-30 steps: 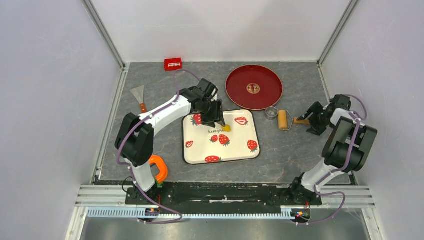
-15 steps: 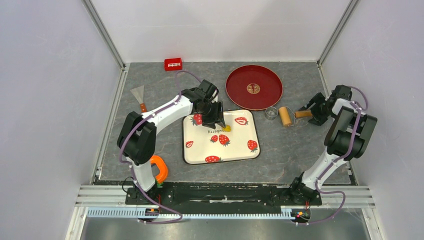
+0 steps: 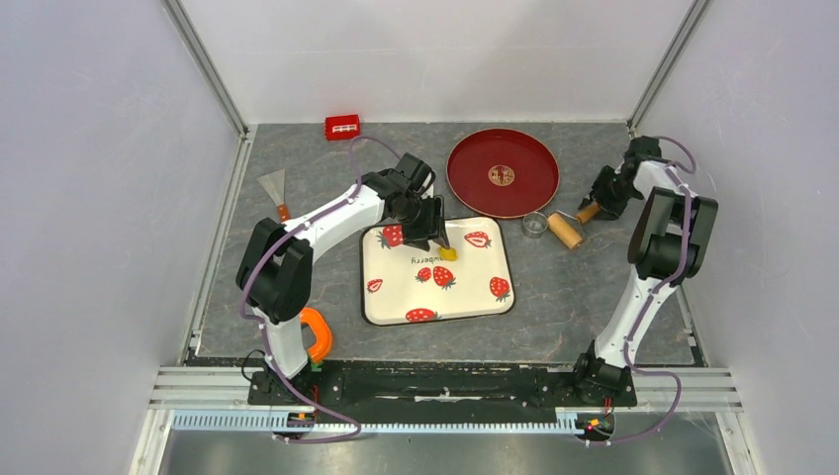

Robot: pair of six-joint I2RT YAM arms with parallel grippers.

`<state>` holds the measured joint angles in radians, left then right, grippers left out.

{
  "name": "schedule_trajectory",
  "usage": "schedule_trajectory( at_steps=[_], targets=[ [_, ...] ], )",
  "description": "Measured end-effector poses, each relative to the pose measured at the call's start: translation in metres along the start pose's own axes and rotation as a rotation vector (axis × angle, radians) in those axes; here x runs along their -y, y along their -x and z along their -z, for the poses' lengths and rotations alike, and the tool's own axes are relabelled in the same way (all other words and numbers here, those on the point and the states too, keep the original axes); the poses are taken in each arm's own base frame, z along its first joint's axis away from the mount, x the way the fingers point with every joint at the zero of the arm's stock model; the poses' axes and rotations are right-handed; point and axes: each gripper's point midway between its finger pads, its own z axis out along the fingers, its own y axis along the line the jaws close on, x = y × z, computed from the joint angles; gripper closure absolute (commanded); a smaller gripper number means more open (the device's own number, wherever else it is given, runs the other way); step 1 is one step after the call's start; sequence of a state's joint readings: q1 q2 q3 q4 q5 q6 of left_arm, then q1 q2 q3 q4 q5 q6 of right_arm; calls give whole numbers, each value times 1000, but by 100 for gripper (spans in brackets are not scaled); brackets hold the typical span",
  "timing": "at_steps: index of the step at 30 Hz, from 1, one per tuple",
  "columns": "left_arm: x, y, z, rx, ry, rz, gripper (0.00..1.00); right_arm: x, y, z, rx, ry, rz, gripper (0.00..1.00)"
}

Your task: Roll out the dumpling wrappers from the dough

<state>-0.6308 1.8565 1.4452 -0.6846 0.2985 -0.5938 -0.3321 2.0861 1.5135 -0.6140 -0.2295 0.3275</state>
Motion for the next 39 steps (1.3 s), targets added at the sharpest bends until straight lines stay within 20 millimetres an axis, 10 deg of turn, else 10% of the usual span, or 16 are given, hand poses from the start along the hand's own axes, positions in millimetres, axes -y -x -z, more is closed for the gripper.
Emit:
schedule_trajectory(
  at_steps=[8,16,23,27,39],
  targets=[
    [10,10,9,23,-15,-9,43,-16,-17,-5,-74,-36,200,91],
    [10,10,9,13,-8,-7,44,-2,-60,12,-139,-42,284,51],
    [15,25,21,36,23,-44,43,0,-72,14,-153,-74,335,76],
    [16,53,46,140,102,-86,37,-4,-76,14,-155,-78,349,100],
    [37,97,172,543,121,-124,30,-22,-58,56,-36,-48,402,100]
  ],
)
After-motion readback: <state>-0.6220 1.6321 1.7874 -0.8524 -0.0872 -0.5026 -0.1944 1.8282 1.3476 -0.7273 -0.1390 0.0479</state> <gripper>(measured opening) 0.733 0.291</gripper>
